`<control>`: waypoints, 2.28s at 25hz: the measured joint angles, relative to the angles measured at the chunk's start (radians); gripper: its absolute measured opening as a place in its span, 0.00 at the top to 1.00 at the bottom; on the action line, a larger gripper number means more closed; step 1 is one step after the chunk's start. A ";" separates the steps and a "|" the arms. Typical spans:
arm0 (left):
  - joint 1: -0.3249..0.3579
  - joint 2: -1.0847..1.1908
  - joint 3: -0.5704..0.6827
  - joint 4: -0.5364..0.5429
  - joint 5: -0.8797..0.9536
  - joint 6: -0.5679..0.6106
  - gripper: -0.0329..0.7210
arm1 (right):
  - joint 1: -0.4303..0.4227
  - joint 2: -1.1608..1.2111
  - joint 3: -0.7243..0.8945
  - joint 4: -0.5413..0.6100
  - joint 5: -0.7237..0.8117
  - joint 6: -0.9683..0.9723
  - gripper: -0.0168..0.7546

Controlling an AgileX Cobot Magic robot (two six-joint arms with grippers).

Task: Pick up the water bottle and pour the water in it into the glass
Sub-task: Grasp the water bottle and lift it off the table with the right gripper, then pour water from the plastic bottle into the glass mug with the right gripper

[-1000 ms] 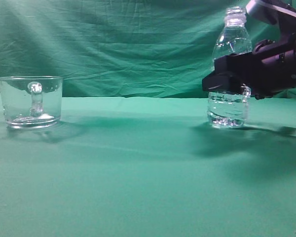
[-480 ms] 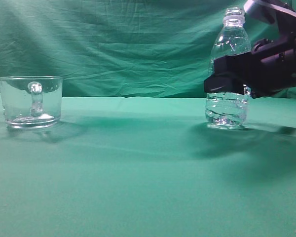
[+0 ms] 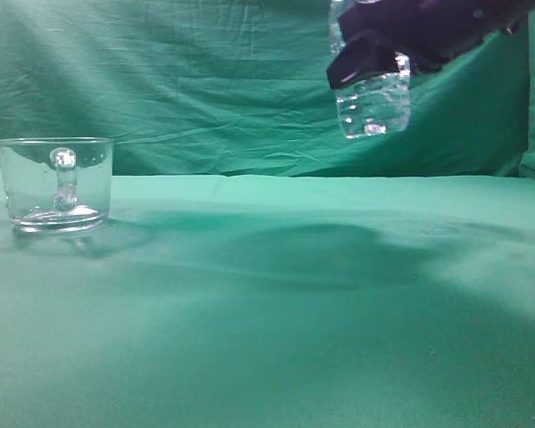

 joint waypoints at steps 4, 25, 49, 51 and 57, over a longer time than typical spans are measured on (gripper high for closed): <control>0.000 0.000 0.000 0.000 0.000 0.000 0.96 | 0.105 0.007 -0.154 -0.048 0.252 0.003 0.60; 0.000 0.000 0.000 0.000 0.000 0.000 0.96 | 0.385 0.373 -0.687 -0.393 0.732 -0.065 0.60; 0.000 0.000 0.000 0.000 0.000 0.000 0.96 | 0.462 0.409 -0.701 -0.847 0.905 -0.101 0.60; 0.000 0.000 0.000 0.000 0.000 0.000 0.96 | 0.462 0.409 -0.701 -0.893 0.909 -0.101 0.60; 0.002 0.000 0.000 0.000 0.000 0.000 0.96 | 0.462 0.409 -0.701 -0.994 0.912 -0.101 0.60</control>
